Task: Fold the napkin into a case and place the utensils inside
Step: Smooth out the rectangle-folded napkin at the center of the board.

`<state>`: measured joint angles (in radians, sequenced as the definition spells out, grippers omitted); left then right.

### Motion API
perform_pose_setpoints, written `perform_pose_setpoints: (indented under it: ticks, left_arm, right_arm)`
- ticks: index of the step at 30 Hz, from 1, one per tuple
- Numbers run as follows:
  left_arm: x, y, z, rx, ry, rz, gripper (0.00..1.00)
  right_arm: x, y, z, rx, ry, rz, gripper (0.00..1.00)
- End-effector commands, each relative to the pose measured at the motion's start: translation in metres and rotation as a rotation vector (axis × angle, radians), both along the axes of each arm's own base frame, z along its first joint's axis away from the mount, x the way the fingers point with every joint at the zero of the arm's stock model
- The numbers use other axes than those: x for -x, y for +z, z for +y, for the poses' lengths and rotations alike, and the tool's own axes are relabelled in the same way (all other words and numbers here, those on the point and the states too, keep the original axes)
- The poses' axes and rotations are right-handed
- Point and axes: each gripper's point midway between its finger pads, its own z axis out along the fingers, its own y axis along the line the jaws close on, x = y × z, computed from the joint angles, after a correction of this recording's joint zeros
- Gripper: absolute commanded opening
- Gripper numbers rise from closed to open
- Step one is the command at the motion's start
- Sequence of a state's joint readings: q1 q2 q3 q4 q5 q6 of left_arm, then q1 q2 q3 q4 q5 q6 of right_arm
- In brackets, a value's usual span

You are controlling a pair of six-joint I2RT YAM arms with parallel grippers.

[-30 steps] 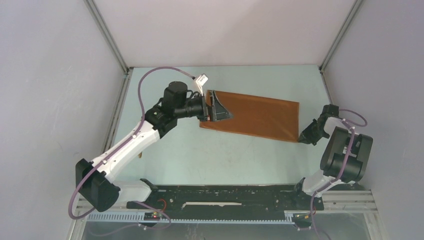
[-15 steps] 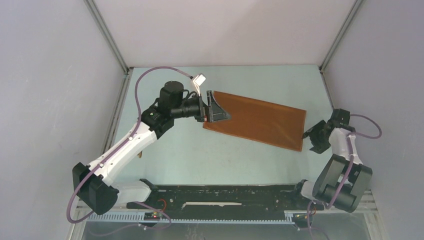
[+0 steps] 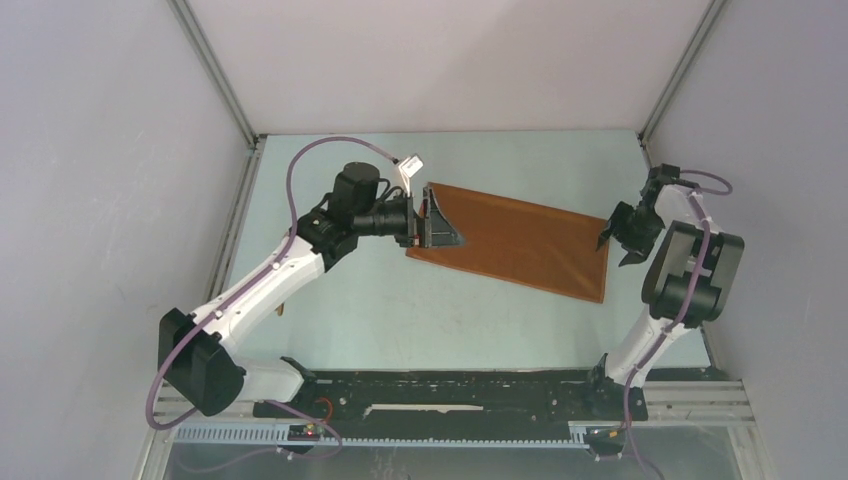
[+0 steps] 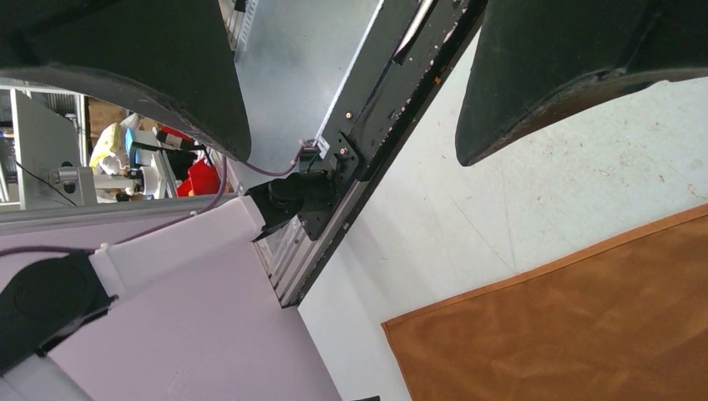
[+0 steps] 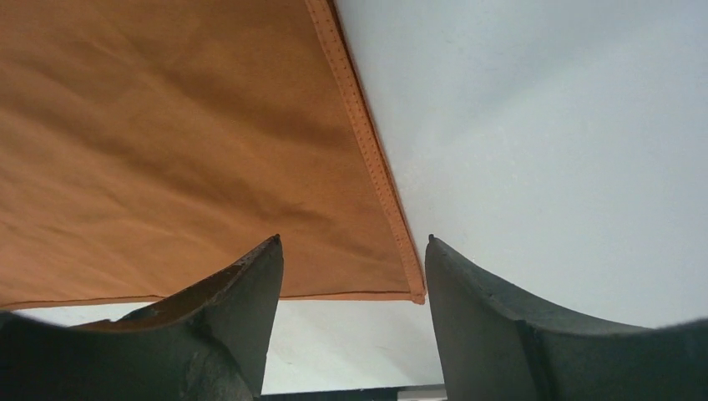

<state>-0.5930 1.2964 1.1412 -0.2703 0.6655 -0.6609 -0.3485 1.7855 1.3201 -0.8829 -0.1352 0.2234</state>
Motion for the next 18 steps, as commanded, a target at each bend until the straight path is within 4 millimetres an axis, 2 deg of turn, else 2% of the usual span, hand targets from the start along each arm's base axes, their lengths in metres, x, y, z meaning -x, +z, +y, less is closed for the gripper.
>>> perform_pose_setpoints:
  ticks: [1,8,18]
  left_arm:
    - [0.0,0.0,-0.001,0.005,-0.033,-0.023,1.0]
    - [-0.01,-0.011,0.003,-0.01,-0.006,0.002,1.0]
    - [-0.026,-0.018,0.011,0.016,0.029,0.049,0.99]
  right_arm:
    - [0.005,-0.009,0.008,-0.03,0.114,0.094,0.7]
    - [0.004,-0.028,0.0,0.001,0.138,0.172,0.65]
    - [-0.007,-0.043,0.009,-0.006,0.194,0.194,0.58]
